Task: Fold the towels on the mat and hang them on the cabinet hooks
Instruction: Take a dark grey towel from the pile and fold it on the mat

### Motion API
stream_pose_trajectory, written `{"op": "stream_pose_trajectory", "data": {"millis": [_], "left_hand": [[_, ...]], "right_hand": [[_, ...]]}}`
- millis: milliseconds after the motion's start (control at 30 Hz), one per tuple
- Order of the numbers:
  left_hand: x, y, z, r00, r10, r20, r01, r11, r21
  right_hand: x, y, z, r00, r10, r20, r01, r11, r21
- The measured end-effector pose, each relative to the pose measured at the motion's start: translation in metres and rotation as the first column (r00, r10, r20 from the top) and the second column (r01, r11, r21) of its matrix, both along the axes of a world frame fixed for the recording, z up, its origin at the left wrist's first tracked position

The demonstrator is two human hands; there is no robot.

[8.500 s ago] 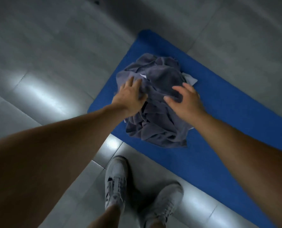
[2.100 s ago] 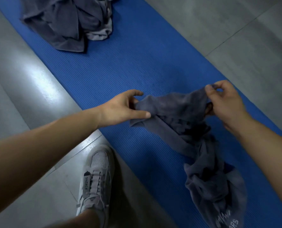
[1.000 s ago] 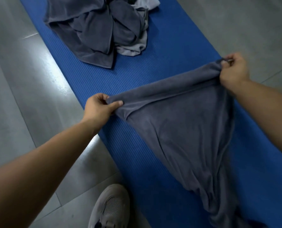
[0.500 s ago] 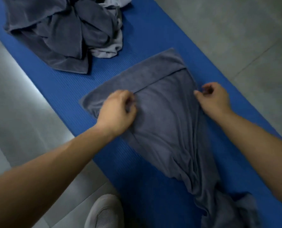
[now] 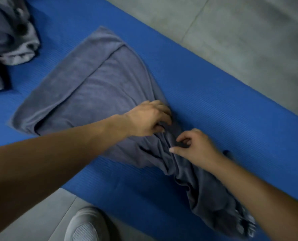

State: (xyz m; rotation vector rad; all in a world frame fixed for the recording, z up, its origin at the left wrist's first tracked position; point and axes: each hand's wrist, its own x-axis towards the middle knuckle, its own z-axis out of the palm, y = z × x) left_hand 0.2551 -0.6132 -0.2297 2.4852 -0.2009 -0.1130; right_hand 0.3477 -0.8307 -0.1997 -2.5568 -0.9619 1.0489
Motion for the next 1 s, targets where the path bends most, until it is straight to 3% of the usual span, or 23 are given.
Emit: {"op": "stream_pose_trajectory", "data": {"millis": [133, 233, 300, 400, 467, 600, 700, 833, 900, 1000], "left_hand": [[0.014, 0.008, 0.003, 0.997, -0.065, -0.033, 0.066, 0.997, 0.025], [0.019, 0.008, 0.005, 0.999, -0.048, -0.018, 0.049, 0.999, 0.023], [0.020, 0.005, 0.005, 1.000, 0.011, -0.008, -0.011, 1.000, -0.011], [0.026, 0.001, 0.014, 0.987, 0.145, -0.066, -0.156, 0.963, -0.220], [0.030, 0.000, 0.022, 0.965, 0.213, -0.154, -0.253, 0.912, -0.324], [0.036, -0.003, 0.035, 0.946, 0.270, -0.177, -0.317, 0.882, -0.348], [0.041, -0.013, 0.042, 0.924, 0.357, -0.136, -0.381, 0.840, -0.385], [0.048, -0.015, 0.043, 0.900, 0.426, -0.092, -0.428, 0.825, -0.370], [0.048, -0.008, 0.040, 0.868, 0.482, -0.119, -0.489, 0.788, -0.375], [0.051, -0.008, 0.038, 0.828, 0.545, -0.132, -0.550, 0.743, -0.381]], "right_hand": [[-0.003, -0.007, -0.006, 0.999, -0.036, -0.007, 0.036, 0.998, 0.046], [0.002, -0.006, -0.006, 0.962, -0.230, -0.143, 0.250, 0.957, 0.143], [0.005, -0.007, -0.001, 0.939, -0.320, -0.122, 0.341, 0.906, 0.250], [0.000, -0.008, 0.016, 0.955, -0.298, -0.013, 0.283, 0.894, 0.348], [-0.007, -0.007, 0.027, 0.970, -0.242, 0.003, 0.230, 0.926, 0.298], [-0.016, -0.005, 0.029, 0.963, -0.247, 0.109, 0.225, 0.958, 0.179], [-0.019, 0.000, 0.024, 0.920, -0.353, 0.170, 0.313, 0.923, 0.224], [-0.015, 0.005, 0.024, 0.879, -0.474, 0.053, 0.424, 0.828, 0.368], [-0.006, 0.002, 0.032, 0.861, -0.503, 0.072, 0.428, 0.795, 0.430], [0.014, -0.007, 0.047, 0.871, -0.473, 0.134, 0.380, 0.820, 0.428]]}}
